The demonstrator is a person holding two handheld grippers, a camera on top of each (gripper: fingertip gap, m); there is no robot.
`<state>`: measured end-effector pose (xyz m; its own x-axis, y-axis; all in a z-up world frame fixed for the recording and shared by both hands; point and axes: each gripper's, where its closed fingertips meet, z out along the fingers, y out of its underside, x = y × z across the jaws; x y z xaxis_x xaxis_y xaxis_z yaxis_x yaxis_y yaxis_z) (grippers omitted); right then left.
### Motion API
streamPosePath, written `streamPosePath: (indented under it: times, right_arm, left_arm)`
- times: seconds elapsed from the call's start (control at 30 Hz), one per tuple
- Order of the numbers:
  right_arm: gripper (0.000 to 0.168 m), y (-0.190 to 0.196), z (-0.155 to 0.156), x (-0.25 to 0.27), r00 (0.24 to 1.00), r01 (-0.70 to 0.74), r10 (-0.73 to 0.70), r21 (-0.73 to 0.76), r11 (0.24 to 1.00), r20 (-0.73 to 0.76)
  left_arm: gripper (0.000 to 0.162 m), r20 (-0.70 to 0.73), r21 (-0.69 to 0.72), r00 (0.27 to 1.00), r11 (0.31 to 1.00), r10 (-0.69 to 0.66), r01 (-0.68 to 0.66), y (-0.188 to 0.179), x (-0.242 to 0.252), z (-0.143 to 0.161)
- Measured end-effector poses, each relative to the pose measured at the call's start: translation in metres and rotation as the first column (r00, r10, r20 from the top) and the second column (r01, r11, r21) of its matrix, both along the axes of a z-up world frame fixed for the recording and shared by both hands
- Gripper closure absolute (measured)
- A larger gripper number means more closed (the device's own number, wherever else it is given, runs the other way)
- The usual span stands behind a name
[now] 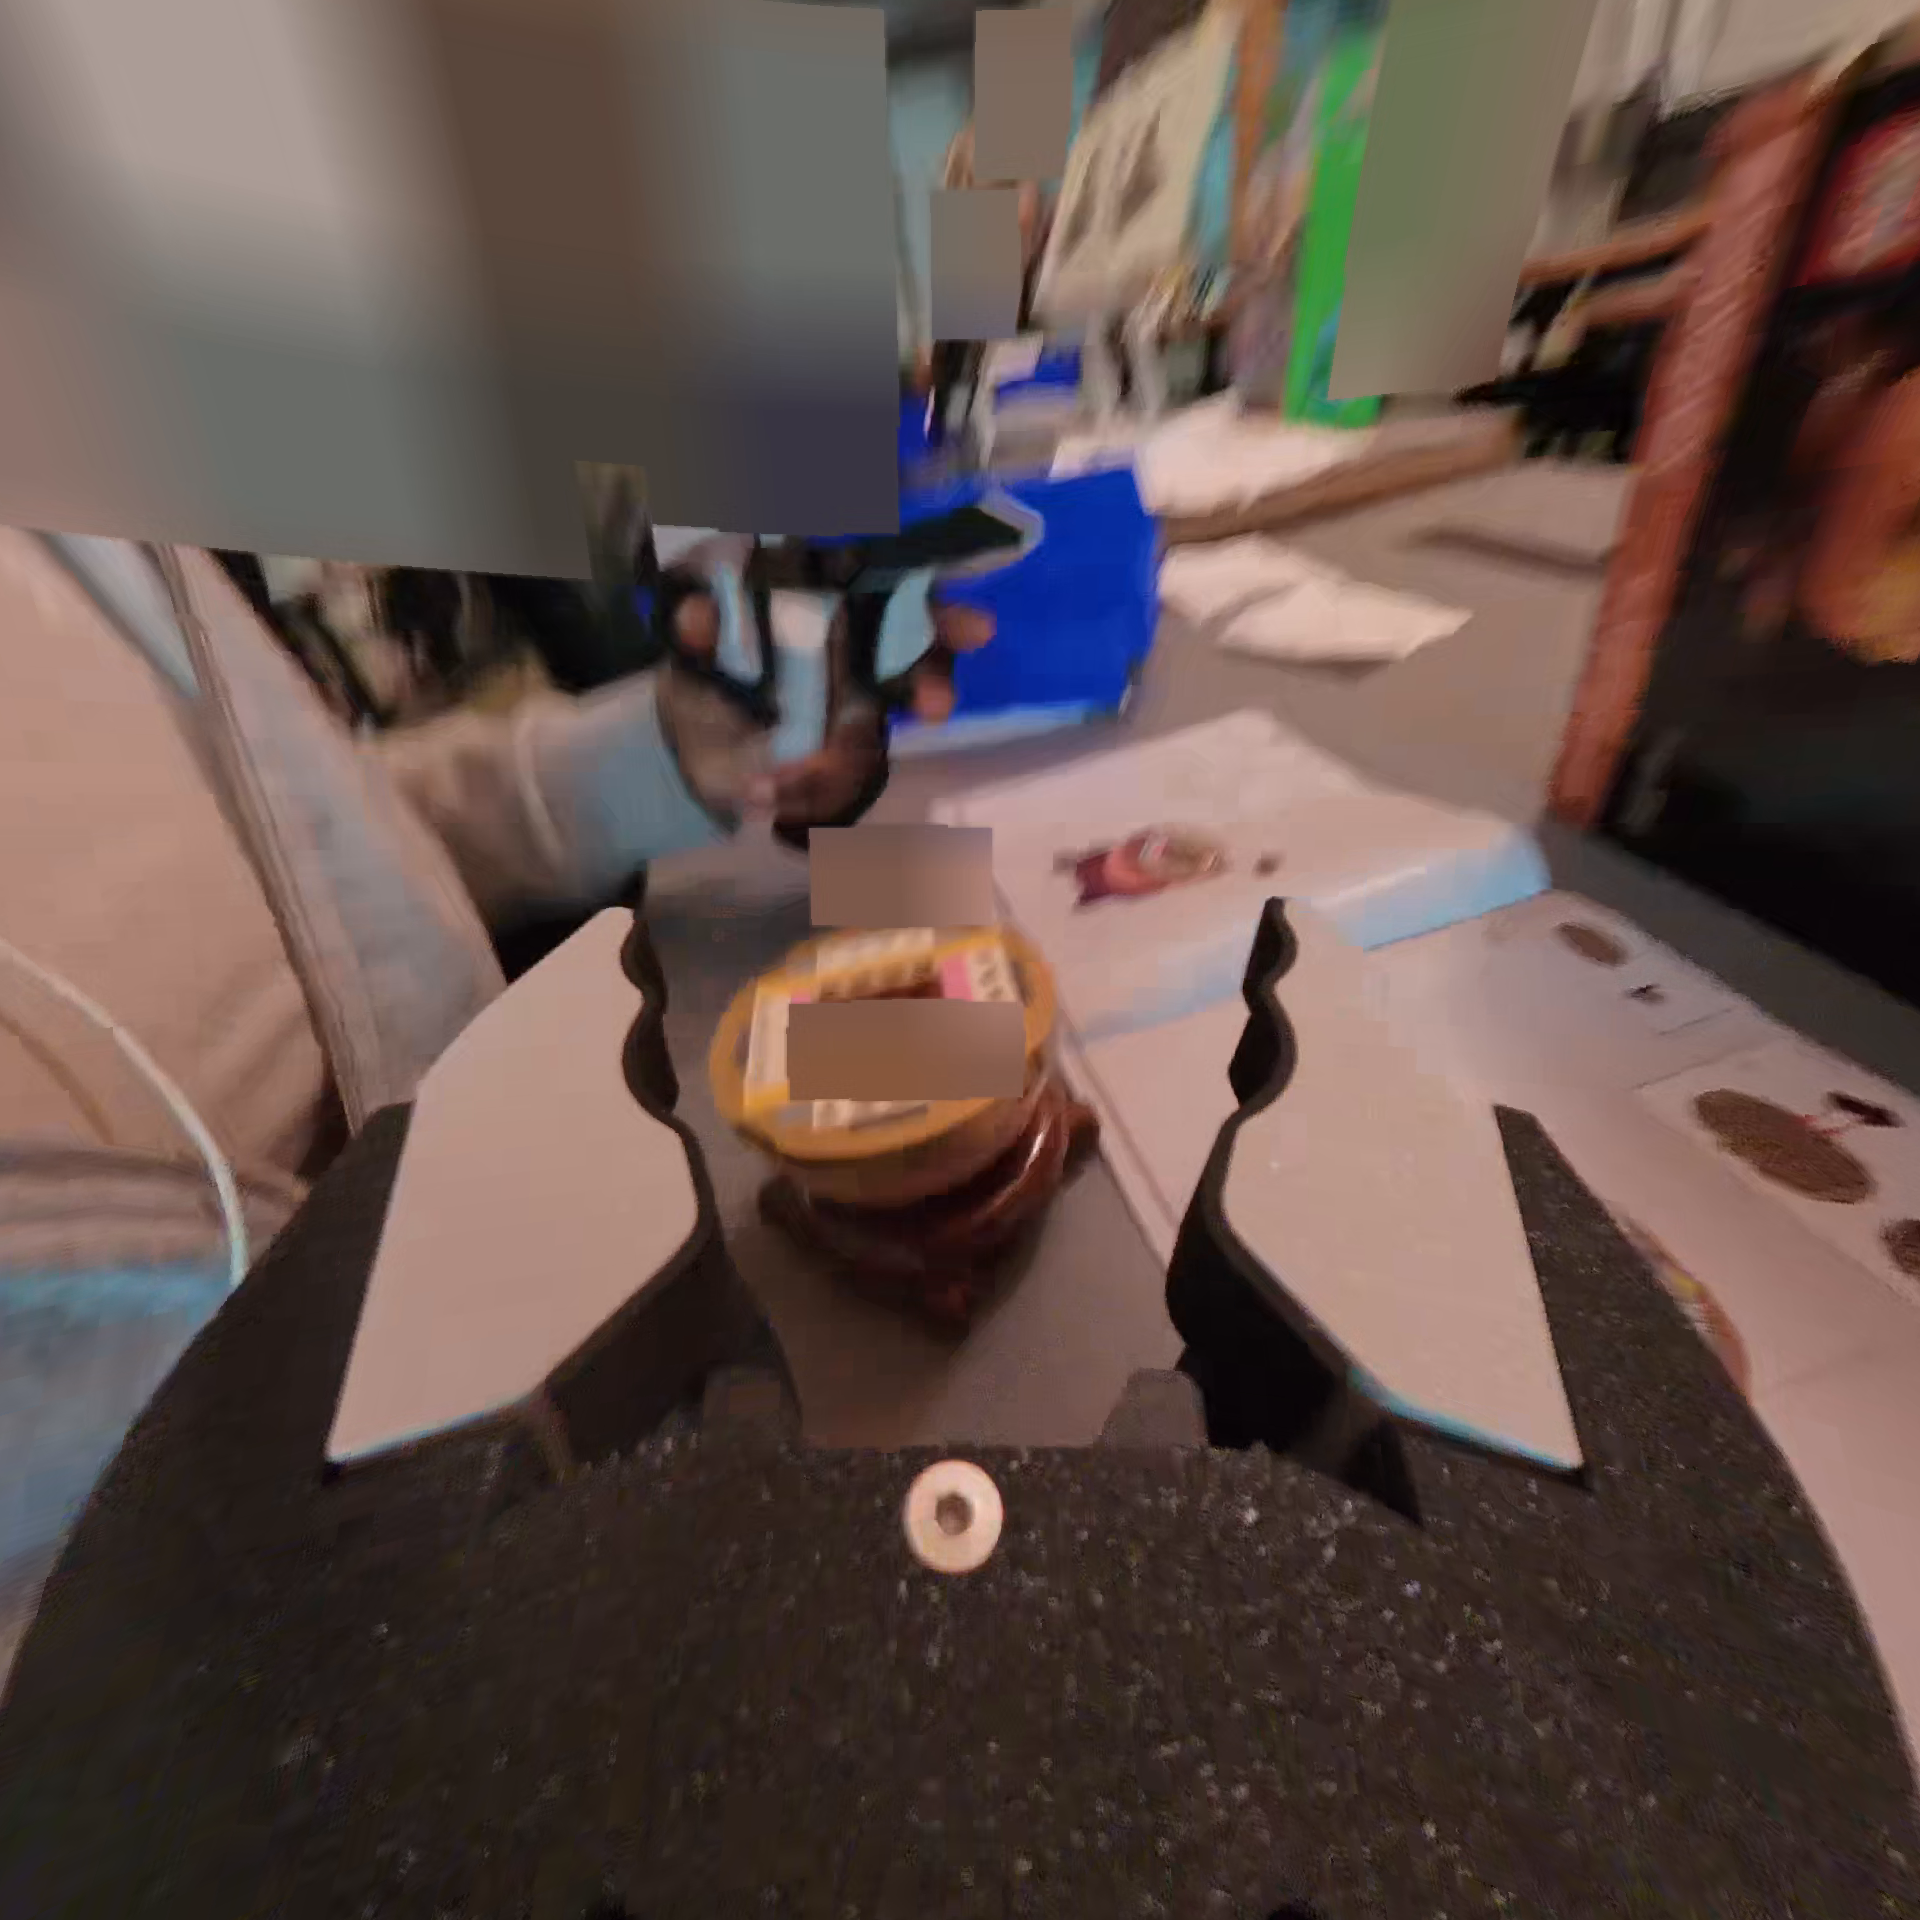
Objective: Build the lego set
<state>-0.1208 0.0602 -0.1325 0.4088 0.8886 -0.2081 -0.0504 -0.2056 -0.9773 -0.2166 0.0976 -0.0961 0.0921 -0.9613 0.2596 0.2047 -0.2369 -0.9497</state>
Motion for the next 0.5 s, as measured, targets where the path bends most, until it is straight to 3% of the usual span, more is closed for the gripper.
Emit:
streamPosePath:
  times: [0.07, 0.13, 0.17, 0.2, 0.23, 0.27, 0.37, 0.4, 0.43, 0.5]
  right_arm:
    - [0.07, 0.007, 0.028, 0.022, 0.979, 0.1, -0.097, 0.01, 0.995, -0.177]
    - [0.073, 0.011, 0.041, 0.04, 0.949, 0.189, -0.177, 0.02, 0.982, -0.26]
    - [0.072, 0.013, 0.044, 0.047, 0.936, 0.228, -0.212, 0.025, 0.973, -0.282]
    - [0.069, 0.014, 0.048, 0.054, 0.921, 0.264, -0.244, 0.027, 0.964, -0.303]
    - [0.067, 0.014, 0.052, 0.06, 0.905, 0.295, -0.27, 0.029, 0.955, -0.33]
    - [0.066, 0.013, 0.056, 0.065, 0.887, 0.322, -0.29, 0.03, 0.946, -0.361]
    - [0.059, 0.012, 0.069, 0.086, 0.812, 0.415, -0.36, 0.02, 0.909, -0.459]
    - [0.059, 0.01, 0.073, 0.092, 0.789, 0.433, -0.372, 0.014, 0.901, -0.489]
    - [0.058, 0.009, 0.075, 0.097, 0.77, 0.45, -0.385, 0.004, 0.893, -0.509]
    - [0.058, 0.006, 0.077, 0.105, 0.749, 0.465, -0.395, -0.003, 0.885, -0.531]
  left_arm:
    - [0.095, 0.216, -0.042, 0.976, 0.999, 0.019, -0.01, 0.006, -0.03, 0.038]
    - [0.102, 0.507, -0.033, 0.86, 0.997, -0.046, 0.073, -0.005, -0.064, 0.088]
    - [0.106, 0.69, -0.008, 0.711, 0.981, -0.135, 0.193, -0.017, -0.089, 0.118]
    - [0.116, 0.834, 0.055, 0.501, 0.938, -0.232, 0.342, -0.031, -0.118, 0.145]
    - [0.116, 0.906, 0.147, 0.292, 0.875, -0.306, 0.461, -0.043, -0.142, 0.167]
    - [0.109, 0.918, 0.251, 0.135, 0.811, -0.372, 0.528, -0.059, -0.157, 0.185]
    - [0.055, 0.887, 0.421, -0.108, 0.692, -0.449, 0.586, -0.105, -0.169, 0.235]
    - [0.048, 0.881, 0.452, -0.167, 0.684, -0.442, 0.573, -0.116, -0.173, 0.248]
    - [0.039, 0.878, 0.458, -0.164, 0.691, -0.449, 0.559, -0.128, -0.169, 0.26]
    - [0.026, 0.841, 0.461, 0.016, 0.732, -0.541, 0.501, -0.158, -0.144, 0.272]
